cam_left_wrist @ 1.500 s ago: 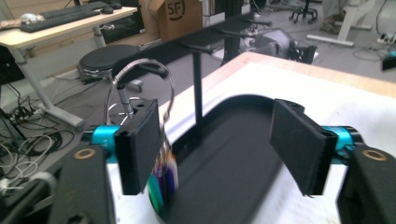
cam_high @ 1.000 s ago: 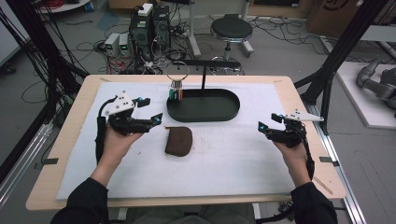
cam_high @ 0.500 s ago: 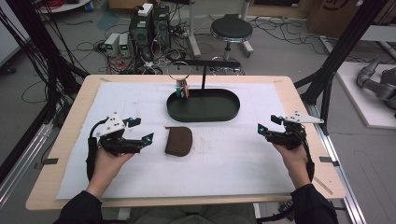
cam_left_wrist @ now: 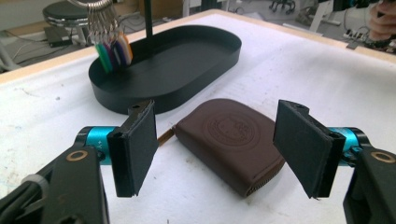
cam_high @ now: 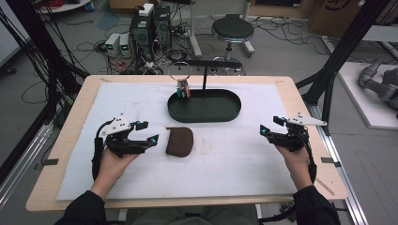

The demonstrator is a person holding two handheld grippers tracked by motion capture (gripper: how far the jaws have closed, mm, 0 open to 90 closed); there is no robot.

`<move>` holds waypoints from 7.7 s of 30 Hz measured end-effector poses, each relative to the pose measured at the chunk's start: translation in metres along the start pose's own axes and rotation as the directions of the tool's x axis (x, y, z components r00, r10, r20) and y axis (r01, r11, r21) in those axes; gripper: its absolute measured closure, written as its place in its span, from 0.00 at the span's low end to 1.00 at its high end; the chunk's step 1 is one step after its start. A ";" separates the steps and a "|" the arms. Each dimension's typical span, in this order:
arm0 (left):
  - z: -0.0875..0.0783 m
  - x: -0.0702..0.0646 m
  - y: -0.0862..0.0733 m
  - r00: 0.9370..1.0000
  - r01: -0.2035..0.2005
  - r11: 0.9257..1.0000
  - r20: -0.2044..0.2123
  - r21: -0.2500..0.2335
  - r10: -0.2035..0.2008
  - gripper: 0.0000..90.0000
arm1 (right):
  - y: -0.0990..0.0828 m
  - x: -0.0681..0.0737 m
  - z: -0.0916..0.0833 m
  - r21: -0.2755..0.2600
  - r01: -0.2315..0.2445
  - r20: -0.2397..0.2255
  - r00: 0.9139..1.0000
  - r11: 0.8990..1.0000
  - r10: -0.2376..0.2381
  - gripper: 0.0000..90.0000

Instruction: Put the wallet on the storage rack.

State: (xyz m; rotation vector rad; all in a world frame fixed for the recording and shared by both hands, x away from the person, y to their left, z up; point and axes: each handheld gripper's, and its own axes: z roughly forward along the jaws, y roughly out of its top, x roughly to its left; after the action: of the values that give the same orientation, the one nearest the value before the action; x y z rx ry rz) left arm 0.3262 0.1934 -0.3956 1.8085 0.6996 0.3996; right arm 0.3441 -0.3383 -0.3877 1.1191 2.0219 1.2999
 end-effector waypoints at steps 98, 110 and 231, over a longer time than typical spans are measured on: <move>0.060 -0.064 0.009 0.936 -0.140 0.987 0.336 0.083 0.104 0.92 | 0.014 0.034 0.015 -0.041 0.102 -0.150 0.983 0.994 -0.107 0.31; 0.061 -0.075 0.011 0.880 -0.243 0.970 0.425 0.020 0.212 0.92 | 0.014 0.055 0.026 -0.056 0.171 -0.362 0.915 0.984 -0.180 0.31; 0.141 0.014 0.085 0.974 -0.127 0.992 0.187 -0.024 0.129 0.75 | 0.023 0.026 0.001 -0.178 0.091 -0.234 0.963 0.980 -0.132 0.31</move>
State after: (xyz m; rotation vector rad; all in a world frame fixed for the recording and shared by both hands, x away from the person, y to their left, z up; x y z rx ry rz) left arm 0.4420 0.0792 -0.3652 1.8574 0.4494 0.3115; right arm 0.3394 -0.3116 -0.3668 0.7896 2.0688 1.5794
